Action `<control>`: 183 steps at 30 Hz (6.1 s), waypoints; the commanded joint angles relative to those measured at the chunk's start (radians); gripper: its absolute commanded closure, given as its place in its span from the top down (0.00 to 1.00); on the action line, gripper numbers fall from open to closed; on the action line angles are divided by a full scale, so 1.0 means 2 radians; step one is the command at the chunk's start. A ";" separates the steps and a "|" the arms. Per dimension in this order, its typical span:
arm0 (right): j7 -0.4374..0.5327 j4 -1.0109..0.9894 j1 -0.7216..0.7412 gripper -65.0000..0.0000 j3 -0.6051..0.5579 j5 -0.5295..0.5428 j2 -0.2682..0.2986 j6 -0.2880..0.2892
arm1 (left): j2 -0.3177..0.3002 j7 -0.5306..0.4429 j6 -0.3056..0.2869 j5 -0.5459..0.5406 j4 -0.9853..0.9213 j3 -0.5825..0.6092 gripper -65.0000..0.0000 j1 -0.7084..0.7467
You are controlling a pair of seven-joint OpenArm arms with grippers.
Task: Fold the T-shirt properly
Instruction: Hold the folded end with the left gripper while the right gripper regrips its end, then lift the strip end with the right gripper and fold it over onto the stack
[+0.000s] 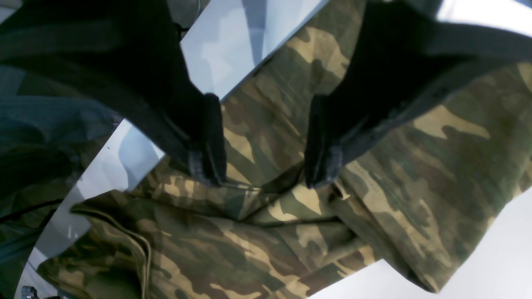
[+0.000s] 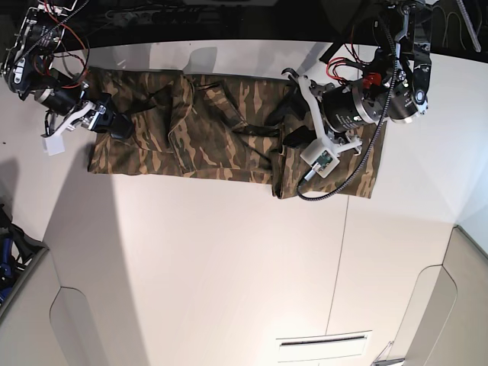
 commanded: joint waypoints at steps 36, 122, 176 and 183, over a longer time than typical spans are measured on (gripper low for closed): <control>0.015 0.077 0.005 0.63 0.059 -0.045 0.007 -0.013 | -0.002 -0.009 0.000 0.000 0.008 -0.002 0.51 -0.004; -0.012 0.020 0.109 0.00 0.017 0.014 0.165 -0.007 | -0.034 -0.008 0.002 -0.075 -0.028 -0.107 0.51 0.060; 0.014 0.131 0.165 0.45 -0.519 -0.138 -0.124 -0.012 | 0.028 0.003 -0.031 -0.115 -0.125 -0.136 0.51 0.047; 0.021 0.131 0.178 0.44 -0.448 -0.191 -0.137 -0.013 | 0.028 0.019 -0.031 -0.165 -0.104 -0.142 0.51 0.070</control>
